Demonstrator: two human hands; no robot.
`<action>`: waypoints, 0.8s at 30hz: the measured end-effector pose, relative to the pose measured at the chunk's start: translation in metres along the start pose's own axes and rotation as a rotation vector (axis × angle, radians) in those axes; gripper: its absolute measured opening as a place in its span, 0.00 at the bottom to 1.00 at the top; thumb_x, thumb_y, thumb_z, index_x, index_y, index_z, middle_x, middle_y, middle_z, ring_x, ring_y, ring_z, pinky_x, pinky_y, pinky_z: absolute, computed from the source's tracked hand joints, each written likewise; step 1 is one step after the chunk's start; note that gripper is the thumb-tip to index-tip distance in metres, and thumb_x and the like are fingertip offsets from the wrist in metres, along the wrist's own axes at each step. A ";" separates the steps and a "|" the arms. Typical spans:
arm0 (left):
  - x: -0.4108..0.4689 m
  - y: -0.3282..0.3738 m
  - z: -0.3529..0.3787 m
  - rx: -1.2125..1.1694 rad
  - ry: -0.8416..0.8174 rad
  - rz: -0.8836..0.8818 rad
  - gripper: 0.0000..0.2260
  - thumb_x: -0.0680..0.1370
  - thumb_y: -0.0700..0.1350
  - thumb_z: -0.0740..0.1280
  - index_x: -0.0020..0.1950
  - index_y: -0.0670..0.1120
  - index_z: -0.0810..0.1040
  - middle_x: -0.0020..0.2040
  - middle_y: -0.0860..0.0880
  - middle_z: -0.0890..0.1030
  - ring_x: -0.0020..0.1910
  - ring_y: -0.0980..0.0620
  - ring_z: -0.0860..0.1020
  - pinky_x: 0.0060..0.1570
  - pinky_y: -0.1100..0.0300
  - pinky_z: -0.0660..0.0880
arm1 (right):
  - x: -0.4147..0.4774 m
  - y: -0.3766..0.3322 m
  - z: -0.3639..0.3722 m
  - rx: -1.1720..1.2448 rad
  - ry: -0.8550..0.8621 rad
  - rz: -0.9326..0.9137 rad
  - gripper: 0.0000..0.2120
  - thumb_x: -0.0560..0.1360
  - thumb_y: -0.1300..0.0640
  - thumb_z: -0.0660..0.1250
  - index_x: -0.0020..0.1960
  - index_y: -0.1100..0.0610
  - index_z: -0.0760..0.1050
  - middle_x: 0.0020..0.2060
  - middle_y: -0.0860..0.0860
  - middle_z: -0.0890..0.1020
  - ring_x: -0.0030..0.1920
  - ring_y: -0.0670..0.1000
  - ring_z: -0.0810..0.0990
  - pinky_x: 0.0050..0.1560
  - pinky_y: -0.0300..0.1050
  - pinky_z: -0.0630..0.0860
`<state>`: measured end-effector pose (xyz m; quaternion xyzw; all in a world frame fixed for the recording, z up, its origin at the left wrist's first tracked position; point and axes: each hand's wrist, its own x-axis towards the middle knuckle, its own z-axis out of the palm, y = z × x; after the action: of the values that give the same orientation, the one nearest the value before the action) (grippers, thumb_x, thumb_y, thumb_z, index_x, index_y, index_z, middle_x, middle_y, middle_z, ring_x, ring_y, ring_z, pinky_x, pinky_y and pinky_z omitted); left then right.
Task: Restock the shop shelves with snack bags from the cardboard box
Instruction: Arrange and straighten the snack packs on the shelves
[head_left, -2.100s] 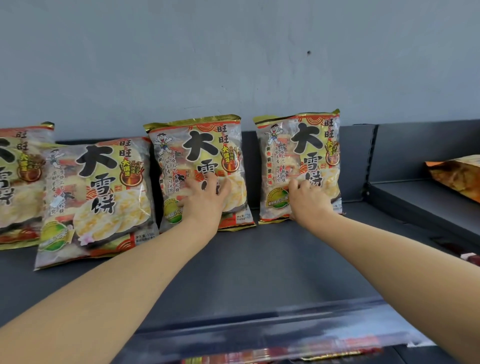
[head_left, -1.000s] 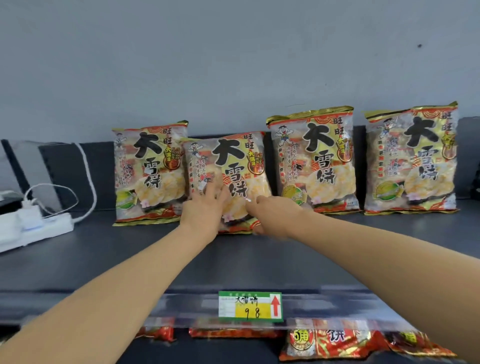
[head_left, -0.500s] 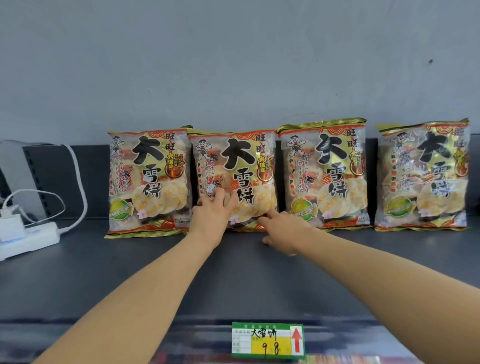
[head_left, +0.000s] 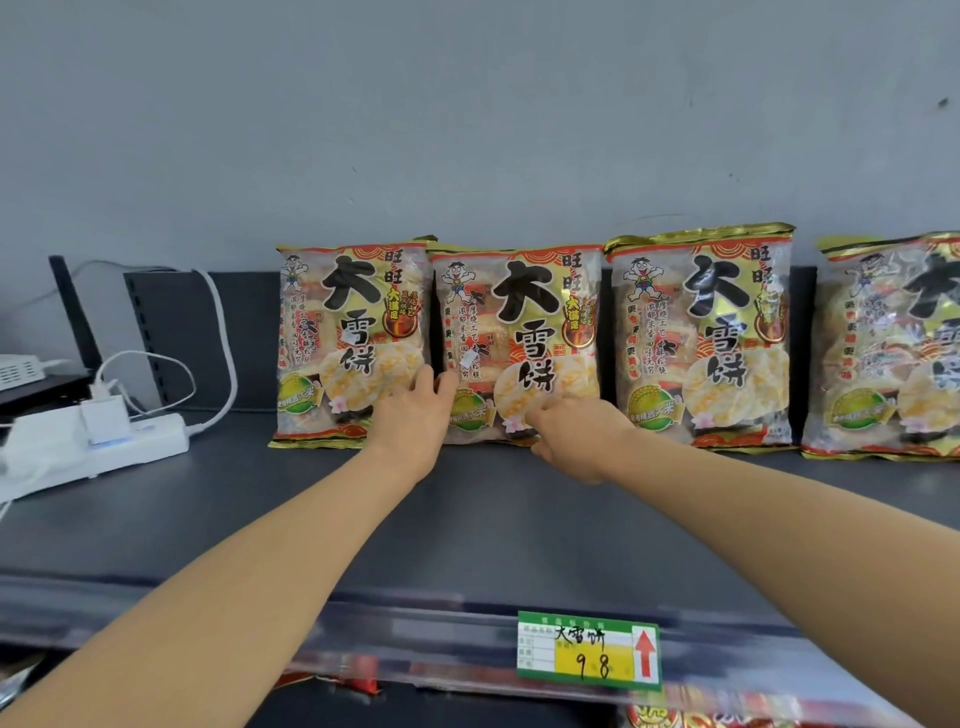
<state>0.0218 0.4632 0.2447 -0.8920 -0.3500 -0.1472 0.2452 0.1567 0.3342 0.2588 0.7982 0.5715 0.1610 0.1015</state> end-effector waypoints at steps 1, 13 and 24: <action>0.000 -0.003 0.001 -0.015 -0.018 -0.005 0.32 0.72 0.40 0.71 0.70 0.43 0.57 0.62 0.42 0.67 0.51 0.42 0.76 0.37 0.55 0.68 | 0.001 -0.003 0.000 0.013 -0.010 -0.003 0.17 0.81 0.51 0.57 0.66 0.59 0.67 0.63 0.57 0.73 0.61 0.58 0.74 0.50 0.51 0.74; -0.004 -0.012 0.011 -0.042 -0.101 0.093 0.23 0.76 0.35 0.64 0.69 0.43 0.62 0.62 0.41 0.70 0.56 0.41 0.76 0.43 0.52 0.73 | 0.014 -0.015 0.009 0.091 -0.079 0.016 0.19 0.82 0.50 0.54 0.71 0.55 0.62 0.65 0.57 0.70 0.62 0.60 0.73 0.53 0.53 0.73; -0.016 0.006 -0.022 -0.060 0.064 0.171 0.16 0.78 0.36 0.60 0.66 0.41 0.66 0.58 0.43 0.73 0.54 0.42 0.77 0.38 0.54 0.67 | -0.021 -0.022 -0.011 0.047 -0.006 0.083 0.16 0.80 0.49 0.57 0.62 0.58 0.72 0.58 0.57 0.77 0.58 0.59 0.76 0.48 0.50 0.74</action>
<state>0.0121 0.4387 0.2544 -0.9205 -0.2598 -0.1646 0.2410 0.1272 0.3216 0.2587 0.8237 0.5414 0.1493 0.0778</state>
